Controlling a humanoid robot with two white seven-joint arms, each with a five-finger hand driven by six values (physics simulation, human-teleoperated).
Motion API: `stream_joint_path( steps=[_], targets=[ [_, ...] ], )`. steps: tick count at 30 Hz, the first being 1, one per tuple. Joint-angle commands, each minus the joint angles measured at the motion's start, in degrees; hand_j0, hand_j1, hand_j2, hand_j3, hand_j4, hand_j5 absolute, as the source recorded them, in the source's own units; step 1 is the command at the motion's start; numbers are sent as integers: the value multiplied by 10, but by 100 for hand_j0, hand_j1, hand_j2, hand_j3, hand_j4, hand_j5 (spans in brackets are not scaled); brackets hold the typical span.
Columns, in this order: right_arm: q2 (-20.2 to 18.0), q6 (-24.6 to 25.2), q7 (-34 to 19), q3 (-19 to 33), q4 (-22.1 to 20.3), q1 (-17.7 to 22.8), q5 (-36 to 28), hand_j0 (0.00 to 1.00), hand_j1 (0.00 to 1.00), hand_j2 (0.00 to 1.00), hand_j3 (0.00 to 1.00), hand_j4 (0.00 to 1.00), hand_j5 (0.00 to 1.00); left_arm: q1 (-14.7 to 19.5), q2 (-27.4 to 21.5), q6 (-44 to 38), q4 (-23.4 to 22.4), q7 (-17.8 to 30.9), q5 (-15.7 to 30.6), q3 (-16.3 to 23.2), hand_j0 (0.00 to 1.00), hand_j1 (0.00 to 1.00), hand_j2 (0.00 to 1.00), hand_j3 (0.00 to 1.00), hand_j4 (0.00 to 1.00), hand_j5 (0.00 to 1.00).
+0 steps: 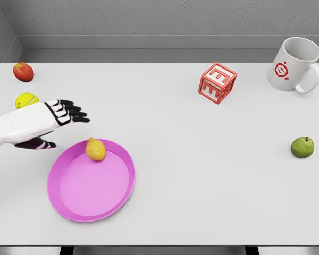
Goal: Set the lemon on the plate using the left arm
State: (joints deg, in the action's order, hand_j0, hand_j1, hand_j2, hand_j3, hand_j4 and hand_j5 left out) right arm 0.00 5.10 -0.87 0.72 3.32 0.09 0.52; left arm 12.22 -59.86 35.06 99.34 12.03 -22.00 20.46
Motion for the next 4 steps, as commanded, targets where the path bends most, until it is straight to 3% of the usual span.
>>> stream_joint_path(
  steps=[1,4],
  targets=[
    [0,0,0,0,0,0,0,100,100,100,100,100,100,0,-16,-1,2,0,24,-2,100,100,100,100,100,100],
    [0,0,0,0,0,0,0,100,100,100,100,100,100,-5,-36,-1,2,-1,25,-11,100,100,100,100,100,100]
  ],
)
